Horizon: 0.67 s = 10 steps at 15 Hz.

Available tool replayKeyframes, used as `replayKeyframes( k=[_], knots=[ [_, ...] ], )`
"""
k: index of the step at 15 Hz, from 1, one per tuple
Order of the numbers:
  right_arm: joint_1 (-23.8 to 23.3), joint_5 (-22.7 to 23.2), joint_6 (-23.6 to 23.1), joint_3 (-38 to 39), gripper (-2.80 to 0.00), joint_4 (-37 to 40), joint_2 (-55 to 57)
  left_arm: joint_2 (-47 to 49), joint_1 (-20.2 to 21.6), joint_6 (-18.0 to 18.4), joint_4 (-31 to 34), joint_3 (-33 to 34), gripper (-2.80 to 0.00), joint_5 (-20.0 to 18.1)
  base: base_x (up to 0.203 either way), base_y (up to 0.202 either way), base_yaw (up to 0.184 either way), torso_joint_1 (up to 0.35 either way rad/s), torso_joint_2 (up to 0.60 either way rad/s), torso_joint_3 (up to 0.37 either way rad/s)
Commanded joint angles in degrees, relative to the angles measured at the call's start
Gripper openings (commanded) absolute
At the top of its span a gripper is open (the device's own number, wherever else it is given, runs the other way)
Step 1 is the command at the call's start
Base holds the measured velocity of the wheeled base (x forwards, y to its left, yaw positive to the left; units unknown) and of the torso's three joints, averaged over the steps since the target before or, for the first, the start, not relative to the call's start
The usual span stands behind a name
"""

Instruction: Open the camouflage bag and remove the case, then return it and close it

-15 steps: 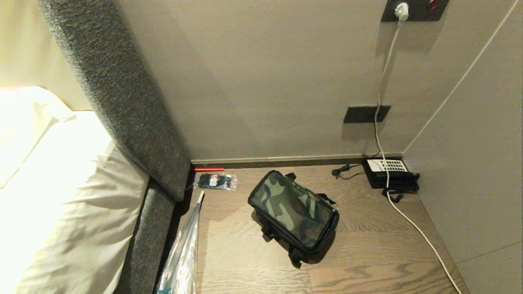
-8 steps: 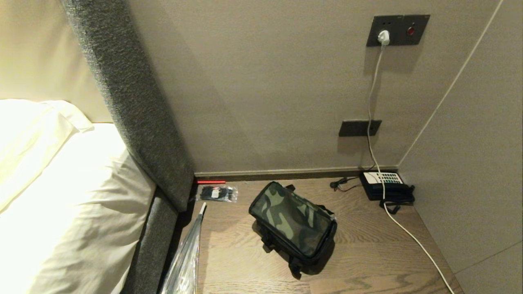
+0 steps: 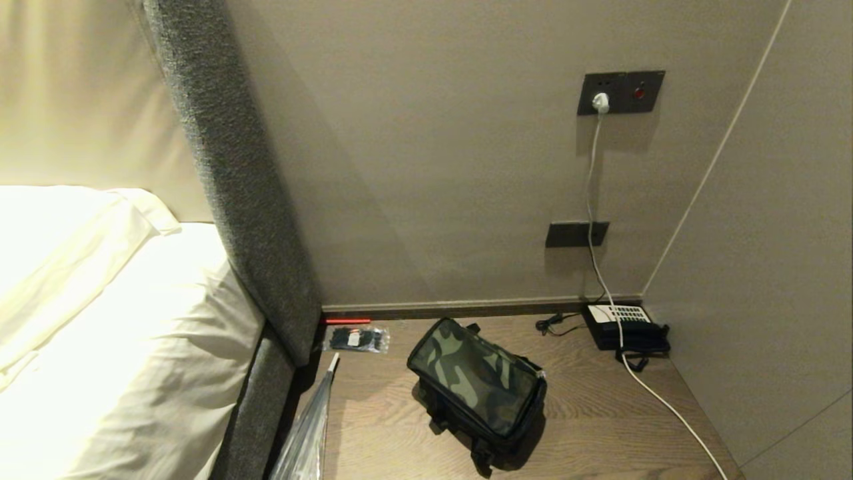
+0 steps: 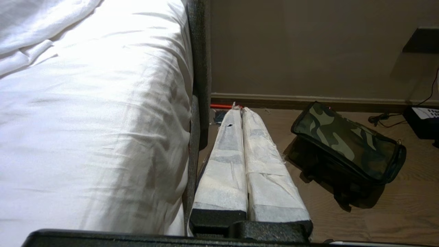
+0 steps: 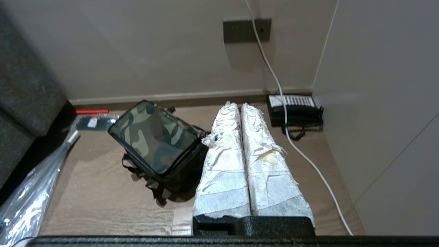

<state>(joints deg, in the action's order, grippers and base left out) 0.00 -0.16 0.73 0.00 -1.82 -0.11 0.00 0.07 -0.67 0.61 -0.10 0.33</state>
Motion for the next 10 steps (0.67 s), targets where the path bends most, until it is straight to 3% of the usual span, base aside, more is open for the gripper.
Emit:
replayKeyframes(
  k=[1,5,10],
  knots=[
    [0.00,-0.01,0.06,0.84,-2.80,-0.03,-0.24,0.00,0.01,0.06,0.01,0.01,-2.80,0.02,0.000,0.000,0.000,0.002,0.01,0.198],
    [0.00,-0.01,-0.02,0.95,-2.80,-0.03,-0.24,0.00,0.01,0.63,0.01,-0.03,-2.80,-0.07,0.000,0.000,0.000,0.000,0.00,0.185],
    [0.00,-0.01,-0.03,0.94,-2.80,-0.03,-0.24,0.00,0.01,0.67,0.01,0.01,-2.80,-0.07,0.000,0.000,0.000,0.001,0.00,0.029]
  ],
)
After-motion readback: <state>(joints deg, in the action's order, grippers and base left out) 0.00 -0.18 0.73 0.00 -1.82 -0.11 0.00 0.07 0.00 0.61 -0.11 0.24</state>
